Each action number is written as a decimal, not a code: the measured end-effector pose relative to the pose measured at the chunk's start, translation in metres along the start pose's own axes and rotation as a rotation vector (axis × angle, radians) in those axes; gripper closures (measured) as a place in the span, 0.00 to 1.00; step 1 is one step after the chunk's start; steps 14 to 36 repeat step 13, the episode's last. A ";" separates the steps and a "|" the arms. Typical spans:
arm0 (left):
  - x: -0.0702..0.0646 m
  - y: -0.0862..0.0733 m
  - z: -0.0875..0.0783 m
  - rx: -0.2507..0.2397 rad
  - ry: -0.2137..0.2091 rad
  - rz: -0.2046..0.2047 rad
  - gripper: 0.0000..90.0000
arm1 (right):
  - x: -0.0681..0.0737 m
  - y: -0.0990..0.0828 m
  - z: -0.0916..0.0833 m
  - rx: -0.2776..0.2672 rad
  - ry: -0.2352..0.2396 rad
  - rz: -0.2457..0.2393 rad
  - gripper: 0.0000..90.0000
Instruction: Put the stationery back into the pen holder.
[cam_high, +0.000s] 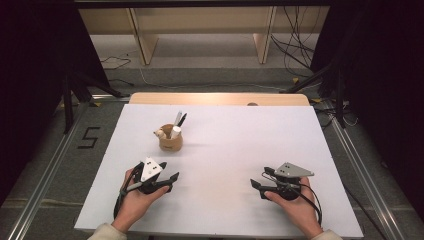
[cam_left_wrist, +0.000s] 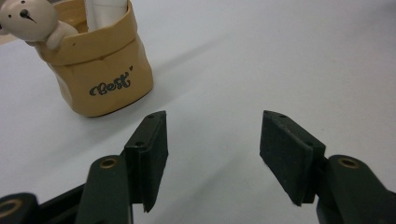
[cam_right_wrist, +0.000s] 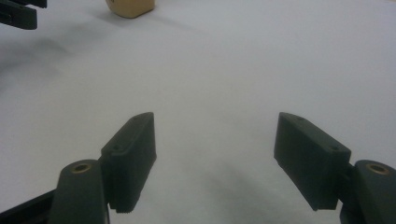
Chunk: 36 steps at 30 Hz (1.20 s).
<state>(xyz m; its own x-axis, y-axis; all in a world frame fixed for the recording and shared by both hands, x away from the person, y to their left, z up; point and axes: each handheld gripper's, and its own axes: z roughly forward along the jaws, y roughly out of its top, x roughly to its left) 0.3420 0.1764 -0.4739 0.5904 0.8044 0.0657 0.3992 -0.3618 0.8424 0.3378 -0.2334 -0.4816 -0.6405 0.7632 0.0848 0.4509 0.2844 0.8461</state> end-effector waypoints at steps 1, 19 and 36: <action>0.000 -0.001 0.000 0.003 -0.001 0.000 0.46 | 0.000 0.000 0.000 0.001 0.000 0.000 0.33; -0.002 -0.003 0.003 0.014 -0.008 -0.007 0.46 | -0.001 -0.001 0.001 0.004 0.003 0.001 0.33; -0.002 -0.003 0.003 0.014 -0.008 -0.007 0.46 | -0.001 -0.001 0.001 0.004 0.003 0.001 0.33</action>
